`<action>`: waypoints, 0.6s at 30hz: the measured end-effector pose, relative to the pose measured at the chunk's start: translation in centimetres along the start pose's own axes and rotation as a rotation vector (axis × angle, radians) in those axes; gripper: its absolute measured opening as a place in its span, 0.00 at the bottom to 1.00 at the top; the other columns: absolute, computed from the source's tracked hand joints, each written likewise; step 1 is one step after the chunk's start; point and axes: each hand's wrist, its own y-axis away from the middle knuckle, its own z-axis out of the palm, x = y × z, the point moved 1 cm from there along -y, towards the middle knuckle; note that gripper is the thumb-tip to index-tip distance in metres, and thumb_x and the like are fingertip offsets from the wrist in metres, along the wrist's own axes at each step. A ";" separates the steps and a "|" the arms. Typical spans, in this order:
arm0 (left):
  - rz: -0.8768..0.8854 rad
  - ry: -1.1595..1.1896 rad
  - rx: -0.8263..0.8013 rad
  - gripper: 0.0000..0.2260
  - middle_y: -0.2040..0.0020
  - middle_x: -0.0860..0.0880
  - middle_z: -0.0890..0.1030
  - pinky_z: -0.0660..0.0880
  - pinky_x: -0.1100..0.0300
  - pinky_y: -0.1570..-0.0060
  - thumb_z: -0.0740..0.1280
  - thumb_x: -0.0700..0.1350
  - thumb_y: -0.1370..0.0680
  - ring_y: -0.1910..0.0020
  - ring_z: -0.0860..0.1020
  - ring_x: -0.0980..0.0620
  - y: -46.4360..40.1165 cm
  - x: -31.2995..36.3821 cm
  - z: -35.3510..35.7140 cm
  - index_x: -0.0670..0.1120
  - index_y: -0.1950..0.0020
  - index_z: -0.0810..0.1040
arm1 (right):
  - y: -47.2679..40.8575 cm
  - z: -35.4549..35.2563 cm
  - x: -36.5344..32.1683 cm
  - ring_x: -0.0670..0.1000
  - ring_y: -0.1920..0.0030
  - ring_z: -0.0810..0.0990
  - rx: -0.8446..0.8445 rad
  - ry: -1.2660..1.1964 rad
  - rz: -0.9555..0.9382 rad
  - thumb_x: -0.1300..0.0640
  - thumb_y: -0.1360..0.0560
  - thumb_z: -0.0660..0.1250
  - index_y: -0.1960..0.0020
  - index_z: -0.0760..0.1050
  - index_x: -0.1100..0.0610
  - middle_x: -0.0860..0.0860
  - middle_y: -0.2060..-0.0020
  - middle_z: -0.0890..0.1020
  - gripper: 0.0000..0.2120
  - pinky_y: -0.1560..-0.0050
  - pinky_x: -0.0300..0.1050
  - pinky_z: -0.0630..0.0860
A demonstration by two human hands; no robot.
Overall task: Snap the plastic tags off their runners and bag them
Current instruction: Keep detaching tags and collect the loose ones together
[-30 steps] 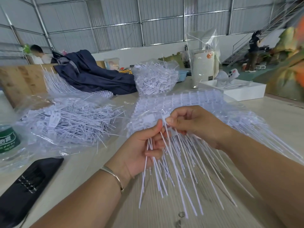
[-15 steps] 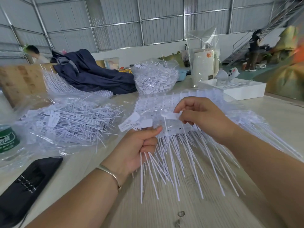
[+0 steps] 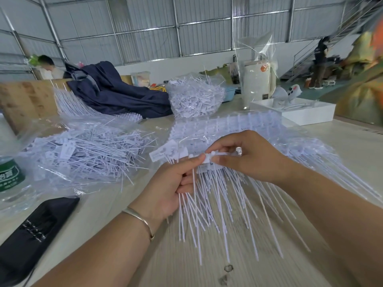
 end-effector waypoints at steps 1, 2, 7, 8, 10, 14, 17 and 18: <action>0.010 0.001 0.014 0.07 0.72 0.54 0.58 0.52 0.68 0.82 0.74 0.45 0.33 0.79 0.56 0.60 0.0 0.1 -0.1 0.48 0.72 0.82 | 0.0 0.0 0.0 0.50 0.61 0.79 0.002 -0.013 0.000 0.55 0.26 0.72 0.51 0.84 0.51 0.53 0.63 0.83 0.05 0.57 0.41 0.73; 0.019 0.015 0.026 0.09 0.71 0.53 0.58 0.52 0.68 0.83 0.73 0.44 0.32 0.79 0.56 0.60 0.0 0.2 -0.2 0.49 0.73 0.81 | -0.1 -0.2 0.1 0.51 0.61 0.78 0.003 -0.025 0.006 0.53 0.26 0.72 0.51 0.84 0.51 0.53 0.64 0.82 0.05 0.58 0.40 0.72; 0.029 0.103 0.006 0.10 0.69 0.53 0.58 0.53 0.69 0.84 0.74 0.44 0.33 0.79 0.56 0.60 0.1 0.6 -0.5 0.48 0.70 0.74 | -0.3 -0.6 0.7 0.53 0.66 0.77 -0.029 -0.063 0.057 0.49 0.26 0.70 0.60 0.81 0.55 0.55 0.67 0.81 0.09 0.62 0.37 0.70; 0.029 0.123 -0.007 0.10 0.69 0.53 0.57 0.53 0.69 0.84 0.74 0.44 0.33 0.79 0.56 0.59 0.1 0.5 -0.6 0.48 0.69 0.73 | -0.3 -0.5 0.7 0.51 0.68 0.76 -0.036 -0.067 0.064 0.48 0.26 0.70 0.61 0.80 0.55 0.54 0.69 0.81 0.11 0.63 0.37 0.70; 0.018 0.192 -0.054 0.12 0.69 0.53 0.58 0.53 0.69 0.84 0.74 0.43 0.32 0.79 0.57 0.59 0.2 0.5 -0.5 0.48 0.67 0.71 | -0.2 -0.5 0.6 0.45 0.70 0.76 -0.041 -0.099 0.075 0.46 0.27 0.70 0.62 0.80 0.56 0.53 0.71 0.80 0.13 0.65 0.32 0.70; -0.077 0.323 -0.350 0.09 0.73 0.55 0.68 0.54 0.69 0.82 0.77 0.46 0.31 0.79 0.58 0.59 0.8 0.4 0.7 0.46 0.64 0.78 | 0.0 -0.1 0.2 0.47 0.68 0.76 -0.118 -0.381 0.089 0.45 0.31 0.70 0.58 0.81 0.59 0.54 0.70 0.79 0.16 0.61 0.38 0.74; -0.099 0.237 -0.481 0.09 0.74 0.54 0.73 0.54 0.68 0.82 0.76 0.51 0.31 0.77 0.56 0.58 1.1 0.3 1.2 0.45 0.61 0.85 | 0.2 0.6 -0.2 0.49 0.67 0.74 -0.193 -0.512 0.085 0.48 0.29 0.70 0.58 0.79 0.59 0.55 0.69 0.77 0.13 0.60 0.39 0.73; -0.098 0.219 -0.450 0.10 0.74 0.55 0.72 0.53 0.67 0.81 0.73 0.51 0.29 0.76 0.55 0.57 1.0 0.4 1.2 0.45 0.62 0.85 | 0.2 0.7 -0.3 0.49 0.67 0.74 -0.195 -0.506 0.097 0.47 0.29 0.69 0.59 0.79 0.57 0.55 0.69 0.78 0.12 0.61 0.39 0.73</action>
